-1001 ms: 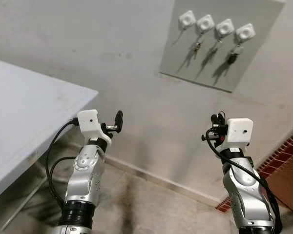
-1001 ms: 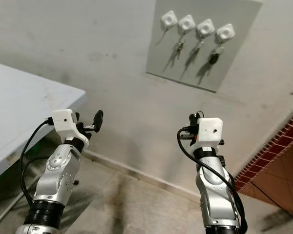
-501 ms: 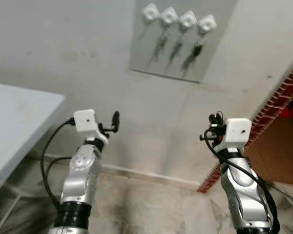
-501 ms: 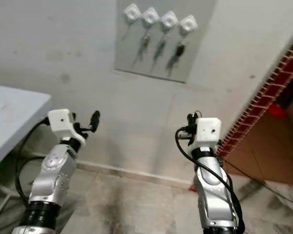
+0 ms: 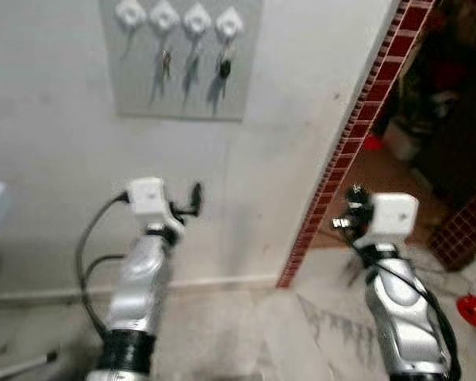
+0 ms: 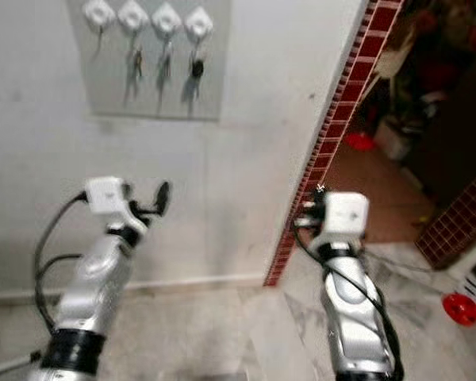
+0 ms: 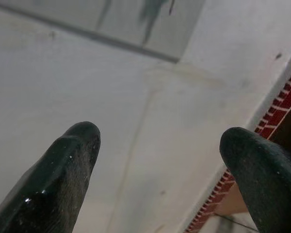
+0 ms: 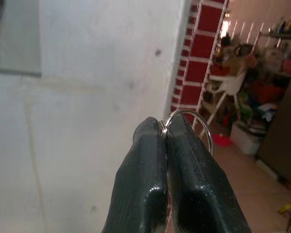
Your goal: Hang keys on a hook
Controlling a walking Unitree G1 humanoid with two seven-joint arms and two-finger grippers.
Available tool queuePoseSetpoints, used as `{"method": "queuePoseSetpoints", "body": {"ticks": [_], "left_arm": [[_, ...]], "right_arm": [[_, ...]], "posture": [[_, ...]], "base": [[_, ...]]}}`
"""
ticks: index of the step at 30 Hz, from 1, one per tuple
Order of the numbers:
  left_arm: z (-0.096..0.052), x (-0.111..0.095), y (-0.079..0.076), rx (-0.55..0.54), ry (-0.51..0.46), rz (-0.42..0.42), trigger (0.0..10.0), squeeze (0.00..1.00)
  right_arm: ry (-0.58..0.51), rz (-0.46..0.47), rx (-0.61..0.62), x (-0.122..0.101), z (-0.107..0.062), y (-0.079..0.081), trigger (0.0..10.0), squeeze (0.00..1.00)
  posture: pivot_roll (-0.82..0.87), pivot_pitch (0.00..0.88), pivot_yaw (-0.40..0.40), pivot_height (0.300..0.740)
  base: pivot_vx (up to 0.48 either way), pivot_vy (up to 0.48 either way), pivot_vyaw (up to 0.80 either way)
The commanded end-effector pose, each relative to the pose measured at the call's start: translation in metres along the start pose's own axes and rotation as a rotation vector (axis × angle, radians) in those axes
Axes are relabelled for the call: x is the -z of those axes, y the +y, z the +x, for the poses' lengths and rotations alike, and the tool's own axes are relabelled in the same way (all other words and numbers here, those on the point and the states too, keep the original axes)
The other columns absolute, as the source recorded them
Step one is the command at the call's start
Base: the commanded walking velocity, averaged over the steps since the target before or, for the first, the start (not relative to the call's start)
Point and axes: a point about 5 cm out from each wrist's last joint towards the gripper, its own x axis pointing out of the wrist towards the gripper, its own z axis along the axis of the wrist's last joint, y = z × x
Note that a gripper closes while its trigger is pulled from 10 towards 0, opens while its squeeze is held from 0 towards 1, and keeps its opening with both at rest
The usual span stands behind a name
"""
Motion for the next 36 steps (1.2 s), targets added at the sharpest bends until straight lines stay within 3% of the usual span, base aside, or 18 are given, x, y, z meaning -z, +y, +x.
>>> {"method": "queuePoseSetpoints", "body": {"ticks": [1, 10, 27, 36], "left_arm": [[-0.0004, -0.0053, 0.0073, -0.01, -0.017, 0.021, 10.0, 0.0], [0.0004, -0.0035, 0.0082, -0.015, 0.005, -0.004, 10.0, 0.0], [0.002, -0.0054, 0.0125, -0.036, 0.016, -0.004, 10.0, 0.0], [0.0035, -0.0054, 0.0102, -0.048, 0.019, 0.01, 10.0, 0.0]], "right_arm": [[-0.032, 0.007, -0.017, -0.0065, 0.0018, 0.0045, 10.0, 0.0], [-0.041, 0.014, -0.015, -0.0069, 0.0004, 0.0057, 10.0, 0.0], [-0.046, 0.022, -0.012, -0.0061, 0.0006, 0.0073, 10.0, 0.0], [-0.049, 0.032, -0.008, -0.0058, -0.0007, 0.0088, 10.0, 0.0]], "posture": [[0.02, 0.014, -0.067, 0.74], [0.02, 0.013, -0.062, 0.74], [0.02, 0.003, -0.053, 0.74], [0.02, 0.0, -0.047, 0.74]], "base": [[0.0, 0.0, 0.0], [0.0, 0.125, 0.0], [0.0, 0.46, 0.0], [0.0, 0.0, 0.0]]}}
